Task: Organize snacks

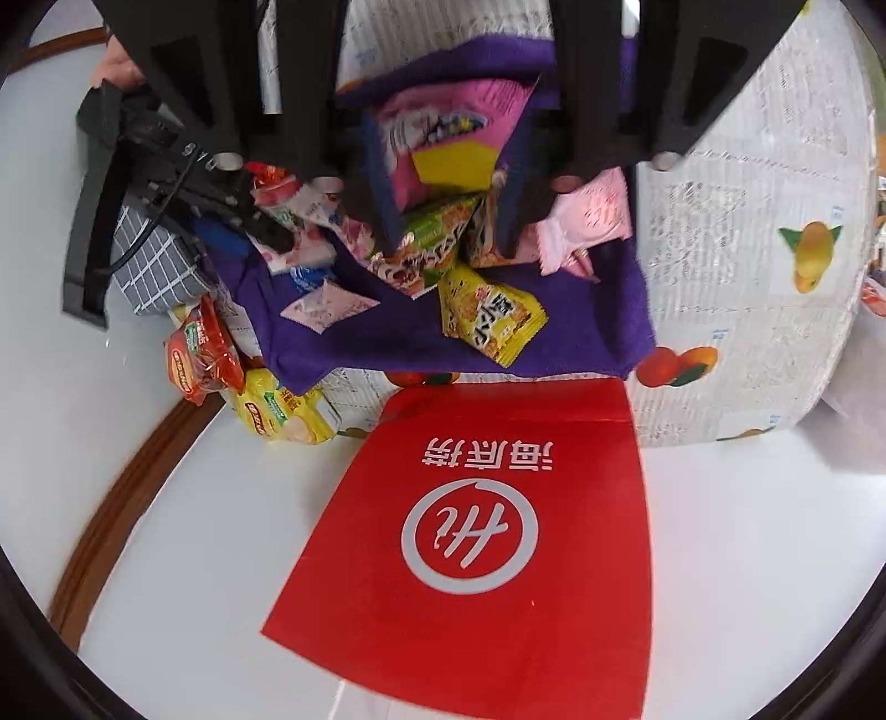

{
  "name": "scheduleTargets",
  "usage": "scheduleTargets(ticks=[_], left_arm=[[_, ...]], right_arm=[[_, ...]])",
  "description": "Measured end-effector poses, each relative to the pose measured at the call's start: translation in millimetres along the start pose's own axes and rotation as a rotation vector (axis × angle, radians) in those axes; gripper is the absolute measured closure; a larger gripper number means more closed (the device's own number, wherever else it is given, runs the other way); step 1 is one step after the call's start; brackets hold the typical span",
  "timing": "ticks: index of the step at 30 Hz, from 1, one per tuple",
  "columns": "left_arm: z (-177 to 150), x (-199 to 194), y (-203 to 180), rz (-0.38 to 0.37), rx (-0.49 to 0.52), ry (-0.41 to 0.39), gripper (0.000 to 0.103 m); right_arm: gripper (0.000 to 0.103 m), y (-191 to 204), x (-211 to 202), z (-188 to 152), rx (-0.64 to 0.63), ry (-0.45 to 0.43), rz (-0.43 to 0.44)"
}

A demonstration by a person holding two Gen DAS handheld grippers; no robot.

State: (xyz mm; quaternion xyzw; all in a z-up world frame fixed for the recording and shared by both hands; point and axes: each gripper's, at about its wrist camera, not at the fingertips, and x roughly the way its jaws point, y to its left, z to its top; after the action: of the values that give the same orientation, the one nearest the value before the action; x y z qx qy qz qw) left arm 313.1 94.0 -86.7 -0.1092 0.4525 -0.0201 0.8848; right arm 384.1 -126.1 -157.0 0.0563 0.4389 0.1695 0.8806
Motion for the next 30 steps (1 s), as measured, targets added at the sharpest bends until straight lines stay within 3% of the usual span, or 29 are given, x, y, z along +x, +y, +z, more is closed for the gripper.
scheduleTargets(ticks=[2,7,9,16,18,20,21,24,30], left_arm=[[-6.1,-12.4,-3.0,0.008,0.011,-0.013,0.059],[-29.6,-56.0,-15.3,0.020,0.044,-0.056,0.050],[-38.9,-71.7,-20.2,0.038,0.058,-0.082,0.041],[-89.7,-125.0,-39.1,0.052,0.090,-0.135,0.035],[-103.7,-138.5,-42.4,0.046,0.086,-0.152,0.027],[-121.7,-154.4,-47.4,0.056,0.084,-0.174,0.021],[-127.8,-158.7,-48.8,0.061,0.082,-0.180,0.019],[-149.5,-176.1,-56.0,0.070,0.083,-0.199,0.010],[-191.0,-211.3,-67.1,0.119,0.087,-0.247,0.006]], right_arm=[[0.027,6.9,-15.6,-0.9,-0.023,-0.031,-0.009],[0.027,22.2,-62.5,-12.2,-0.024,-0.076,-0.017],[0.027,29.9,-89.1,-21.1,-0.037,-0.089,-0.029],[0.027,51.1,-182.6,-69.7,-0.048,-0.126,-0.097],[0.023,56.2,-201.6,-83.3,-0.060,-0.135,-0.143],[0.006,62.8,-223.8,-100.7,-0.072,-0.163,-0.185],[0.003,64.3,-233.2,-108.3,-0.072,-0.173,-0.200],[0.002,68.9,-262.3,-130.9,-0.067,-0.201,-0.221],[0.001,76.3,-310.3,-171.5,-0.074,-0.223,-0.255]])
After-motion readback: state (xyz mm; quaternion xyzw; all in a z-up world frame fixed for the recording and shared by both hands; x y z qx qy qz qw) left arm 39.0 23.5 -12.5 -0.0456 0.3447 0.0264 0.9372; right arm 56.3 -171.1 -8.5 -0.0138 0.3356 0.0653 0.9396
